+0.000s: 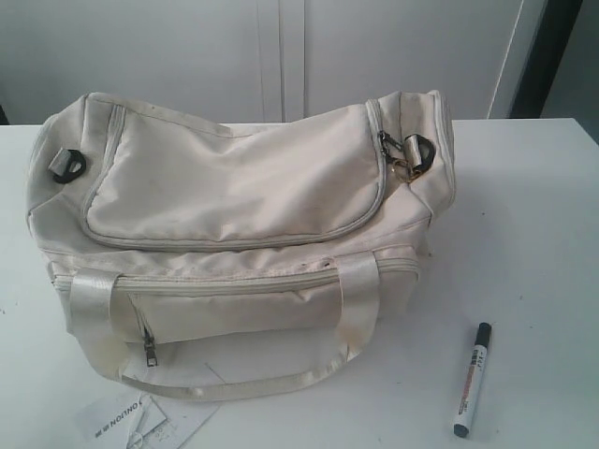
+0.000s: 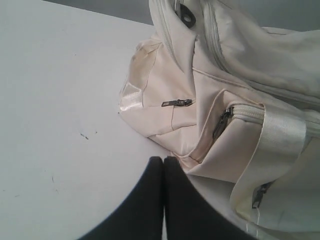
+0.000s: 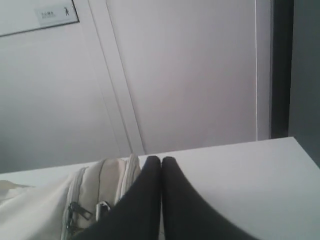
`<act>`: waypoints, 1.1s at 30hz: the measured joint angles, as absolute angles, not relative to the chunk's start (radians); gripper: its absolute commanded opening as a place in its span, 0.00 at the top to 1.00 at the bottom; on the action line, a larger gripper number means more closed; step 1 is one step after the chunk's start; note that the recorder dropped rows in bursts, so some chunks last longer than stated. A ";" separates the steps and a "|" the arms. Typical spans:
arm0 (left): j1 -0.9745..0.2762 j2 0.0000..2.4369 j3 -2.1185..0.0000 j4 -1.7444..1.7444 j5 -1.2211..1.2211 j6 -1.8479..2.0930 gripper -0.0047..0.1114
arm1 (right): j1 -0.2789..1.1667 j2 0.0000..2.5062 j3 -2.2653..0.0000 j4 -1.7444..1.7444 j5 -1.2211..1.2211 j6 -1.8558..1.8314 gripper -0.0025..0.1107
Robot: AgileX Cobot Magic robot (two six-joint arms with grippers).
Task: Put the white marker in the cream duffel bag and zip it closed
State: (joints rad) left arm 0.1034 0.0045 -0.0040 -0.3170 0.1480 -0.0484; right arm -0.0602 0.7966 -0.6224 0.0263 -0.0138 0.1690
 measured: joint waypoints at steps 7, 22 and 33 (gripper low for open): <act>0.103 0.004 -0.004 -0.355 0.139 -0.050 0.96 | -0.060 0.902 -0.728 0.026 0.138 0.113 0.98; 0.103 0.004 -0.004 -0.373 0.143 -0.050 0.96 | -0.060 1.150 -0.965 0.070 0.486 -0.040 0.98; 0.103 0.004 -0.004 -0.373 0.152 -0.050 0.96 | -0.060 1.334 -1.135 0.354 0.659 -0.296 0.98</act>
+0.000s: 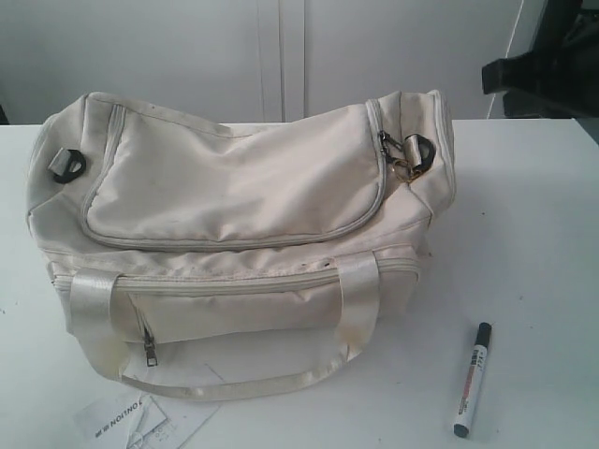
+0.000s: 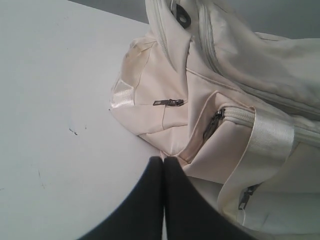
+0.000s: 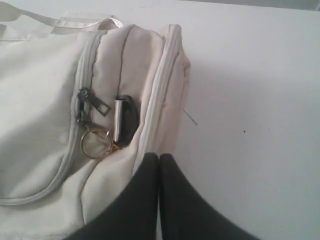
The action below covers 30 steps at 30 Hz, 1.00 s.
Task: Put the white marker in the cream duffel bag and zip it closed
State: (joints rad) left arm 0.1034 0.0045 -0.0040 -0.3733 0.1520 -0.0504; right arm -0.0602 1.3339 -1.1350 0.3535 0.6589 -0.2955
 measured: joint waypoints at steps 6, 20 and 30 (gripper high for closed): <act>0.103 0.004 -0.004 -0.373 0.160 -0.050 0.96 | -0.060 1.437 -1.246 0.378 0.697 -0.299 0.80; 0.103 0.004 -0.004 -0.373 0.168 -0.050 0.96 | -0.060 1.640 -1.409 0.476 0.736 -0.299 0.43; 0.103 0.004 -0.004 -0.373 0.170 -0.050 0.96 | -0.060 1.760 -1.469 0.476 0.674 -0.270 0.44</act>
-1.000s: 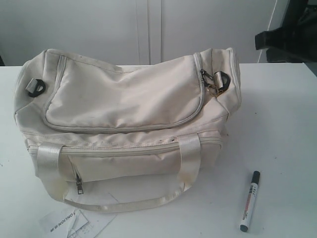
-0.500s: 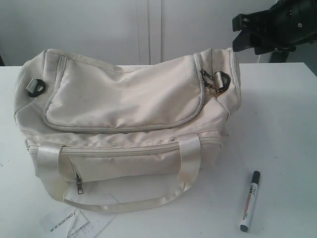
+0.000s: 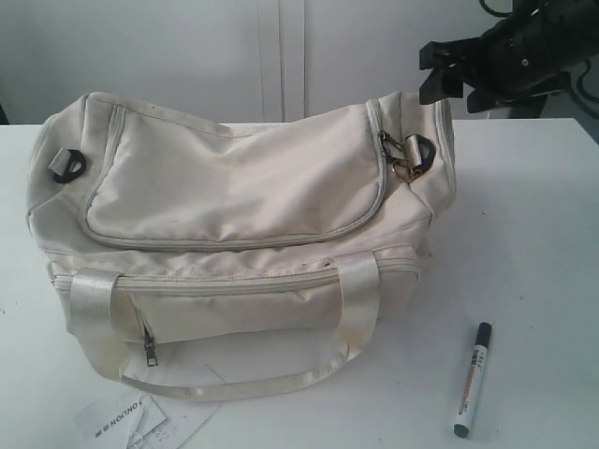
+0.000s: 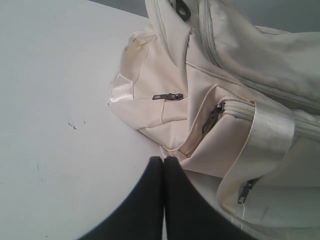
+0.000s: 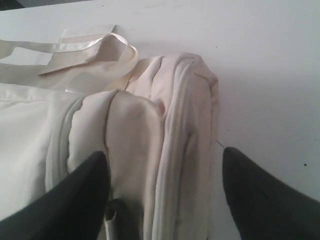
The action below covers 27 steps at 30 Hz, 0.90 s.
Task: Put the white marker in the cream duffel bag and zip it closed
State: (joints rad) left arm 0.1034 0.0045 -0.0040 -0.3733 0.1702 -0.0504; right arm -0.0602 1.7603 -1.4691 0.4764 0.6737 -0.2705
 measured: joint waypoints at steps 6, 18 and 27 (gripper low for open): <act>0.103 0.004 -0.004 -0.373 0.175 -0.050 0.96 | -0.060 1.826 -1.498 0.495 0.649 -0.270 0.49; 0.103 0.004 -0.004 -0.373 0.177 -0.050 0.96 | -0.059 1.881 -1.512 0.516 0.639 -0.289 0.98; 0.103 0.004 -0.004 -0.385 0.173 -0.050 0.96 | -0.058 1.881 -1.512 0.541 0.639 -0.298 0.98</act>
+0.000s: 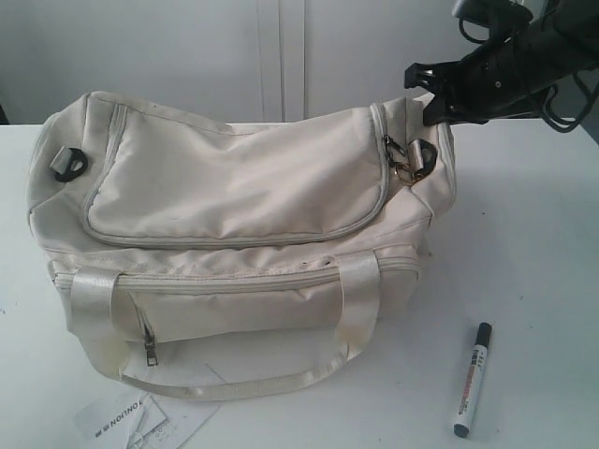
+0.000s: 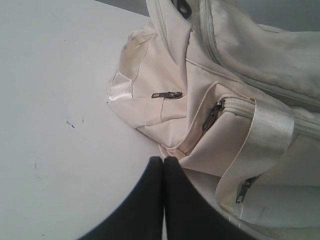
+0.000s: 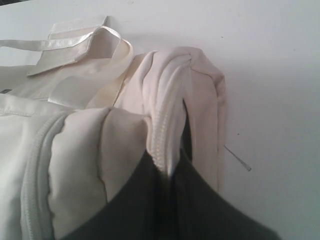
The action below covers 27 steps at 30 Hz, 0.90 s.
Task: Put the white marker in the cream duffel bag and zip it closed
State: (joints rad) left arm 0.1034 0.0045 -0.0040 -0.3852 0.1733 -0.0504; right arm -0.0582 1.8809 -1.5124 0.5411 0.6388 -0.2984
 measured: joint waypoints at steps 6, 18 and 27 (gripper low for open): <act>0.103 0.004 -0.004 -0.495 0.130 -0.050 0.96 | -0.058 1.881 -1.512 0.543 0.639 -0.298 0.98; 0.103 0.004 -0.111 -0.586 0.098 0.016 0.96 | -0.058 1.881 -1.512 0.545 0.637 -0.296 0.98; 0.103 0.074 -0.208 -0.586 0.302 0.176 0.96 | -0.058 1.881 -1.512 0.545 0.637 -0.294 0.98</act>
State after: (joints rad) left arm 0.1034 0.0742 -0.2077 -0.5858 0.3020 0.1761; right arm -0.0582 1.8809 -1.5124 0.5445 0.6370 -0.2940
